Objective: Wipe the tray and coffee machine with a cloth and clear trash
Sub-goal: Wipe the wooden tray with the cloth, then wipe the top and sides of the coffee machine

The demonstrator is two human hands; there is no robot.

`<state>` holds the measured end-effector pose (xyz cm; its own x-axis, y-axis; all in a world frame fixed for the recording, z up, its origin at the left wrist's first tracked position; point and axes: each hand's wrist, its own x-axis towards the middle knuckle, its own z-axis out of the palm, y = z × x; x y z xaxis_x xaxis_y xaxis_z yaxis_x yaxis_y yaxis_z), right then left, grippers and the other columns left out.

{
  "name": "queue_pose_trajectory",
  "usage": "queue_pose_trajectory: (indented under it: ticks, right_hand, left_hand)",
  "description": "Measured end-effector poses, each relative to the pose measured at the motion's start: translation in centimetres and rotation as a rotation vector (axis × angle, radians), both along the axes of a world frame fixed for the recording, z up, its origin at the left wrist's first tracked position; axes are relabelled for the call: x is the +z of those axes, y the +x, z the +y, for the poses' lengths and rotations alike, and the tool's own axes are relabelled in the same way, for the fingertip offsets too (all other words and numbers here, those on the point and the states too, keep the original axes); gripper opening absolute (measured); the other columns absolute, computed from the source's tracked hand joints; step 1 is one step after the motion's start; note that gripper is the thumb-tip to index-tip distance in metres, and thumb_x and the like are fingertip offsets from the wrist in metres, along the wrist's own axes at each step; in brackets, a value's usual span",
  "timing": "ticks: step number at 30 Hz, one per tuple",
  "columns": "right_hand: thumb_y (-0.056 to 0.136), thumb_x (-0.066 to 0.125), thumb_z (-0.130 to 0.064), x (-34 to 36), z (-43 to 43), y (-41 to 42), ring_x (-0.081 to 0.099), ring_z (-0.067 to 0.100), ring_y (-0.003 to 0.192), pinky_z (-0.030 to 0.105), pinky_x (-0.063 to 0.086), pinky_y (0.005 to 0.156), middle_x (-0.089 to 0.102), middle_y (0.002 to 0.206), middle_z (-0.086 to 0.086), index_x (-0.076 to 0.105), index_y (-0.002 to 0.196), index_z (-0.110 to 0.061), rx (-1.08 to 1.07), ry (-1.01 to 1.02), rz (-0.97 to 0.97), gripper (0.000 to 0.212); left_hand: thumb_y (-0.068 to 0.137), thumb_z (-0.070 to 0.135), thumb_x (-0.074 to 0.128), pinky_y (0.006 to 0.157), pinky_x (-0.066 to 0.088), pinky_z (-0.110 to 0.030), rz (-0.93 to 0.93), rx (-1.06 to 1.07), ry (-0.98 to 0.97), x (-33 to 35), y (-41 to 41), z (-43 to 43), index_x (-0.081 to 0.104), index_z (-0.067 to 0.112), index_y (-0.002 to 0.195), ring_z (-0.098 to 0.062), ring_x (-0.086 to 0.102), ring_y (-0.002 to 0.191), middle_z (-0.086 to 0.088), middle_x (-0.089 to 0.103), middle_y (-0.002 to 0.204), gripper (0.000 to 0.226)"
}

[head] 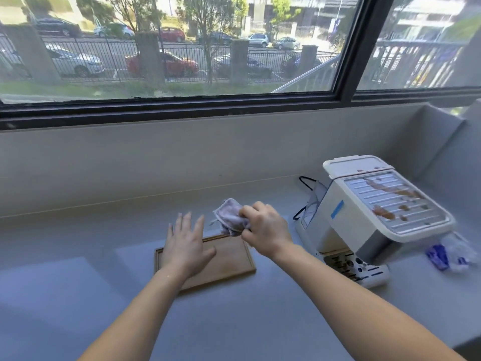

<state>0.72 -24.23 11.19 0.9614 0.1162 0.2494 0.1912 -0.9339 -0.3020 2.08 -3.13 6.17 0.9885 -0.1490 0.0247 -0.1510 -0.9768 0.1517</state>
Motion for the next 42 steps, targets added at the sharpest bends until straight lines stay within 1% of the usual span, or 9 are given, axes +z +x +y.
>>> queue_pose_trajectory:
  ticks: [4, 11, 16, 23, 27, 33, 36, 39, 42]
  right_hand:
    - [0.072, 0.059, -0.022, 2.9, -1.6, -1.6, 0.050, 0.028, 0.085, 0.036, 0.046, 0.064, 0.054, 0.094, 0.002, 0.058, 0.099, -0.021, -0.039, 0.019, -0.077, 0.027]
    - [0.071, 0.062, -0.022, 9.5, -5.8, -5.5, 0.054, 0.026, 0.088, 0.036, 0.047, 0.071, 0.058, 0.096, 0.001, 0.062, 0.110, -0.024, -0.185, 0.090, -0.257, 0.039]
    - [0.068, 0.065, -0.020, 12.9, -11.1, -8.3, 0.058, 0.023, 0.088, 0.030, 0.045, 0.068, 0.063, 0.096, 0.000, 0.065, 0.107, -0.024, -0.274, 0.116, -0.364, 0.039]
    - [0.066, 0.069, -0.021, 14.2, -21.7, -9.9, 0.059, 0.022, 0.089, 0.026, 0.038, 0.067, 0.063, 0.096, -0.002, 0.066, 0.103, -0.028, -0.380, 0.140, -0.391, 0.038]
    - [0.067, 0.068, -0.026, 13.3, -28.4, -10.7, 0.059, 0.023, 0.085, 0.027, 0.038, 0.066, 0.062, 0.092, -0.004, 0.064, 0.101, -0.032, -0.419, 0.142, -0.327, 0.034]
    - [0.072, 0.066, -0.034, 9.8, -32.8, -10.8, 0.058, 0.022, 0.092, 0.028, 0.043, 0.067, 0.058, 0.096, -0.004, 0.066, 0.101, -0.029, -0.243, 0.057, -0.134, 0.030]
    - [0.074, 0.066, -0.047, 8.9, -33.9, -10.3, 0.051, 0.022, 0.116, 0.037, 0.049, 0.087, 0.053, 0.127, -0.005, 0.064, 0.106, -0.029, -0.127, 0.059, -0.158, 0.037]
    - [0.088, 0.056, -0.056, 8.7, -34.1, -9.2, 0.024, 0.013, 0.144, 0.030, 0.020, 0.116, 0.030, 0.158, -0.008, 0.047, 0.140, -0.035, 0.106, 0.009, -0.056, 0.056]
    - [0.097, 0.044, -0.051, 7.4, -33.9, -8.9, 0.023, 0.008, 0.145, 0.017, 0.010, 0.113, 0.035, 0.155, -0.012, 0.039, 0.146, -0.034, 0.178, -0.043, -0.049, 0.052]
  left_hand:
    - [0.083, 0.061, 0.053, 0.121, 0.005, -0.046, -0.070, -0.069, -0.072, 2.4, -0.5, -1.2, 0.011, 0.026, 0.154, -0.027, -0.005, 0.149, -0.010, 0.005, 0.163, 0.090]
    - [0.083, 0.052, 0.062, 0.120, 0.013, -0.045, -0.208, -0.234, -0.182, 7.1, -1.7, -5.7, 0.023, 0.020, 0.152, -0.029, 0.007, 0.149, -0.013, 0.016, 0.160, 0.085]
    - [0.081, 0.045, 0.066, 0.120, 0.016, -0.046, -0.291, -0.375, -0.238, 9.5, -3.4, -11.0, 0.033, 0.014, 0.149, -0.033, 0.017, 0.147, -0.017, 0.027, 0.156, 0.081]
    - [0.086, 0.061, 0.040, 0.121, 0.015, -0.045, -0.365, -0.478, -0.268, 11.2, -5.9, -20.7, 0.033, 0.018, 0.149, -0.028, 0.015, 0.148, -0.013, 0.028, 0.156, 0.077]
    - [0.089, 0.069, 0.024, 0.122, 0.007, -0.037, -0.369, -0.453, -0.306, 10.8, -7.7, -26.4, 0.029, 0.019, 0.150, -0.023, 0.011, 0.149, -0.010, 0.024, 0.159, 0.079]
    - [0.085, 0.077, 0.014, 0.118, -0.004, -0.023, -0.289, -0.263, -0.403, 9.1, -9.3, -32.5, 0.015, 0.016, 0.154, -0.014, 0.002, 0.150, -0.007, 0.013, 0.163, 0.092]
    - [0.083, 0.080, 0.010, 0.117, -0.001, -0.021, -0.238, -0.177, -0.487, 7.6, -10.5, -33.5, 0.006, 0.016, 0.155, -0.007, -0.001, 0.148, -0.002, 0.007, 0.164, 0.096]
    - [0.085, 0.078, 0.011, 0.119, 0.006, -0.024, -0.233, -0.107, -0.510, 6.9, -11.1, -34.2, 0.007, 0.015, 0.155, -0.008, 0.002, 0.149, -0.002, 0.010, 0.163, 0.094]
    - [0.089, 0.068, 0.019, 0.121, 0.012, -0.031, -0.305, -0.078, -0.434, 6.8, -11.1, -34.9, 0.017, 0.009, 0.153, -0.018, 0.012, 0.149, -0.011, 0.019, 0.161, 0.086]
